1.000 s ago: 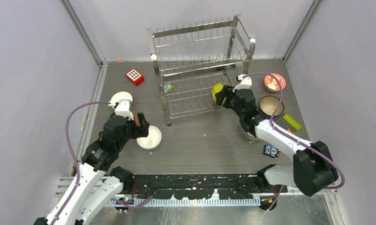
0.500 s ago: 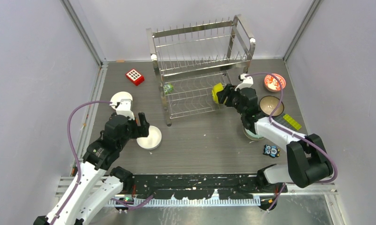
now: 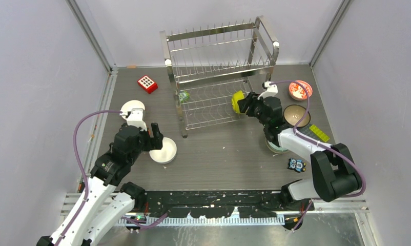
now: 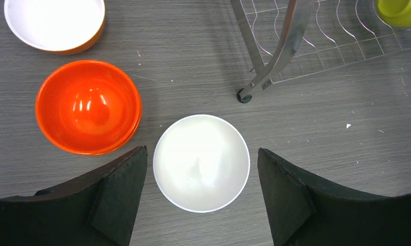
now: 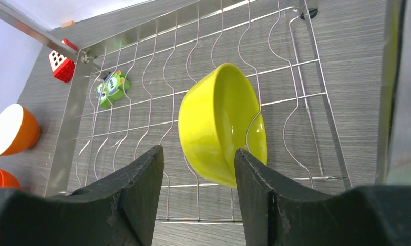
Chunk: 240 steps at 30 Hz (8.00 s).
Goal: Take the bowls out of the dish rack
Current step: Pick up the bowl from the dish rack, then place the bowl at the center of the board.
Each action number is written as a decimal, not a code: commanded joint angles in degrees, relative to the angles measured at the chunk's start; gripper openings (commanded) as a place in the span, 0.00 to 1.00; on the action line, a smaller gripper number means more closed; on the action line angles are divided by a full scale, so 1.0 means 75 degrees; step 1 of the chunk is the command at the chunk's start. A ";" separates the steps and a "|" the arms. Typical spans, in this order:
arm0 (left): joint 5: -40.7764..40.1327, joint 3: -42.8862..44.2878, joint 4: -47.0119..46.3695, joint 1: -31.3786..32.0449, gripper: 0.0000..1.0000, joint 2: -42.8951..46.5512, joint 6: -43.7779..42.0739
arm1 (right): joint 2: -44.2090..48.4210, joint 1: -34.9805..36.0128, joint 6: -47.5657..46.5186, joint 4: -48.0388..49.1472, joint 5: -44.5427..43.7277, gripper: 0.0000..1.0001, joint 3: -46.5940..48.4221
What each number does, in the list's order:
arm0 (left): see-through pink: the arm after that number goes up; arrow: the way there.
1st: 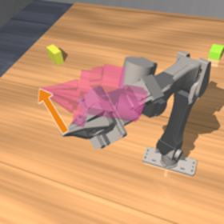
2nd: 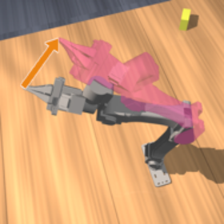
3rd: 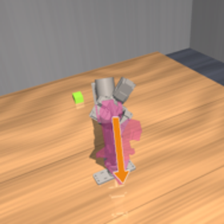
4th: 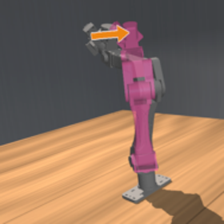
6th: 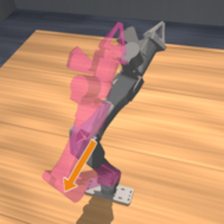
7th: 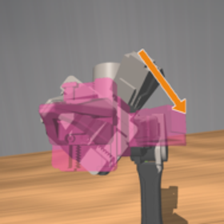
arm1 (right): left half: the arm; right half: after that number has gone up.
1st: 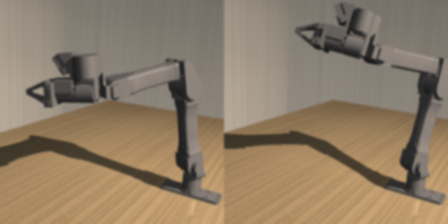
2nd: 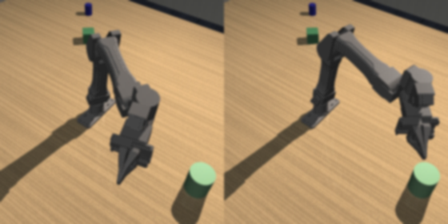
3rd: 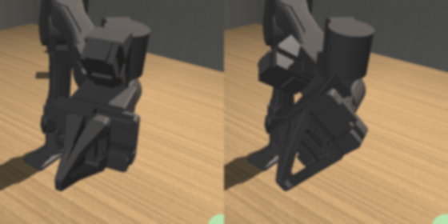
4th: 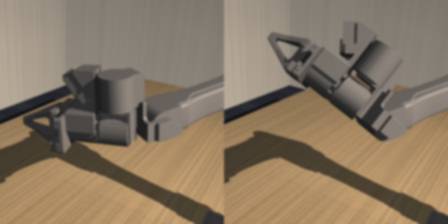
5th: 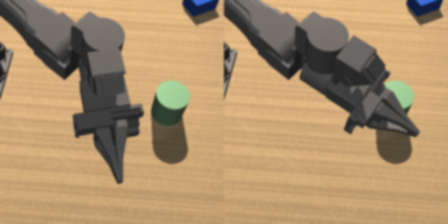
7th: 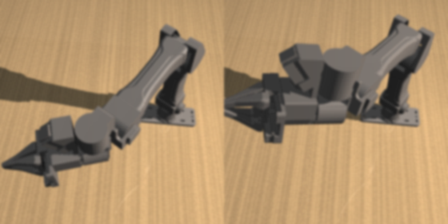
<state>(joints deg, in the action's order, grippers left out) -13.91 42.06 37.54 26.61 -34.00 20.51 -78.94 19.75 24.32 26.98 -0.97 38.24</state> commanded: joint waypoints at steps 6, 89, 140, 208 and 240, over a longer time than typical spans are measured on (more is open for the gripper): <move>-0.0035 -0.0030 -0.0347 0.0026 0.80 0.0022 -0.0098 | -0.0300 -0.0049 0.0140 0.0673 0.0024 0.56 -0.0047; -0.0056 -0.0077 -0.0358 0.0038 0.80 0.0038 -0.0087 | -0.0398 -0.0135 0.0875 0.2539 0.0963 0.01 -0.0303; -0.0243 -0.0066 -0.0340 0.0038 0.79 -0.0036 -0.0075 | 0.1155 0.0249 0.2080 0.2351 0.3811 0.01 -0.0521; -0.1090 0.2531 0.0096 0.5287 0.85 -0.3022 0.1592 | 0.2320 0.8792 -0.4962 -0.8482 -0.3170 0.01 0.2601; -0.1309 0.3815 0.0823 0.5315 0.69 -0.5056 0.1911 | 0.1682 0.9048 -0.6239 -0.8981 -0.3090 0.01 0.3198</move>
<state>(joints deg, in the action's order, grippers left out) -22.94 68.25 44.40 66.32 -71.85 34.50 -67.22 87.24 -21.08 -42.26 -22.90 59.64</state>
